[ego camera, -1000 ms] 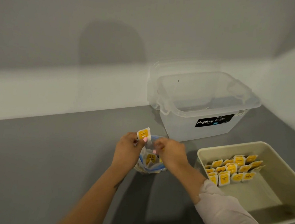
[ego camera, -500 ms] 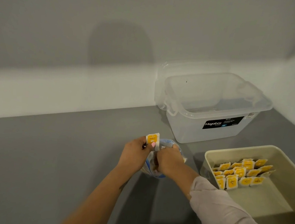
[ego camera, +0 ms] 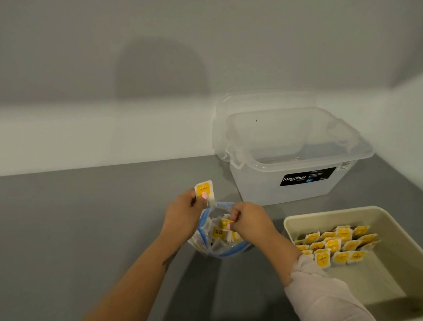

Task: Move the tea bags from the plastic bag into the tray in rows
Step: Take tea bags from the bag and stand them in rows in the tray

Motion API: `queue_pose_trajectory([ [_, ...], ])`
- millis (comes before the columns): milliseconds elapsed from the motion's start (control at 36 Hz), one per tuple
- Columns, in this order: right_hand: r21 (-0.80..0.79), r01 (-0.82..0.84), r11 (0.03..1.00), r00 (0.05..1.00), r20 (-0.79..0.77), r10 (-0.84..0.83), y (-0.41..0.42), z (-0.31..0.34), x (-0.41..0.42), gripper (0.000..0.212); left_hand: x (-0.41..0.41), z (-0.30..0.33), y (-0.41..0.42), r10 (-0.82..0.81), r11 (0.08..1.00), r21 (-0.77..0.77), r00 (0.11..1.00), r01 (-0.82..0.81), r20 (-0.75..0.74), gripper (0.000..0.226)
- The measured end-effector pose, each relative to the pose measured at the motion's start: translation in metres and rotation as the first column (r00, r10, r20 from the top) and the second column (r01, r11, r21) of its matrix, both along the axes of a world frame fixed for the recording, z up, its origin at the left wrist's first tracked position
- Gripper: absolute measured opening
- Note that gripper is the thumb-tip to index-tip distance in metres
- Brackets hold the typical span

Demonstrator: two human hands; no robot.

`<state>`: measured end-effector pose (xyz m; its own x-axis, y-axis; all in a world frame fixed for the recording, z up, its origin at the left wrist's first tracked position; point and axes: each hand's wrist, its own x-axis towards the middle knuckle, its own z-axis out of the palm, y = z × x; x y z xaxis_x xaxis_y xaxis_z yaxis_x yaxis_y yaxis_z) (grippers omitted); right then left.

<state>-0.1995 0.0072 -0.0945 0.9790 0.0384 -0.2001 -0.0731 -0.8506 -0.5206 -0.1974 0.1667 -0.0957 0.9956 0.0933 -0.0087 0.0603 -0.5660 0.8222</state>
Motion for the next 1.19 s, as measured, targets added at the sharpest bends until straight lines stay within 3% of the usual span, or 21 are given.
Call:
queue_pose_trajectory([
  [167,0.338,0.142,0.930,0.990,-0.036,-0.138,-0.009,0.024,-0.001,0.018,0.003,0.001,0.003,0.062,0.998,-0.010,0.996,-0.061,0.061,0.027],
  [278,0.645,0.178,0.743,0.980,-0.048,-0.193,-0.006,0.041,-0.006,0.016,0.001,0.007,-0.003,0.039,0.975,-0.221,0.998,-0.029,0.041,0.022],
  [361,0.744,0.193,0.640,0.978,-0.093,-0.186,0.002,0.047,-0.009,0.013,-0.004,0.012,-0.011,-0.049,0.908,-0.417,0.999,0.043,-0.004,0.025],
  [444,0.720,0.206,0.662,0.977,-0.114,-0.180,0.010,0.045,-0.011,0.011,-0.009,0.015,-0.018,-0.070,0.820,-0.572,0.993,0.003,-0.096,0.033],
  [556,0.689,0.211,0.693,0.975,-0.094,-0.203,0.016,0.038,-0.012,0.009,-0.011,0.014,-0.019,-0.097,0.782,-0.623,0.984,-0.019,-0.151,0.048],
  [778,0.624,0.194,0.757,0.976,-0.045,-0.213,0.018,0.028,-0.012,0.009,-0.013,0.012,-0.014,-0.129,0.812,-0.583,0.981,0.022,-0.142,0.017],
  [972,0.341,-0.001,0.940,0.958,0.271,-0.097,0.023,0.029,-0.017,0.034,-0.012,0.008,-0.014,-0.117,0.814,-0.581,0.984,0.016,-0.136,0.024],
  [1056,0.301,-0.016,0.954,0.955,0.287,-0.074,0.024,0.029,-0.016,0.032,-0.012,0.008,-0.018,-0.104,0.815,-0.579,0.985,0.004,-0.140,0.023],
  [1194,0.307,0.009,0.952,0.953,0.287,-0.102,0.016,0.027,-0.014,0.025,-0.014,0.009,-0.024,-0.076,0.771,-0.633,0.976,-0.071,-0.202,0.040],
])
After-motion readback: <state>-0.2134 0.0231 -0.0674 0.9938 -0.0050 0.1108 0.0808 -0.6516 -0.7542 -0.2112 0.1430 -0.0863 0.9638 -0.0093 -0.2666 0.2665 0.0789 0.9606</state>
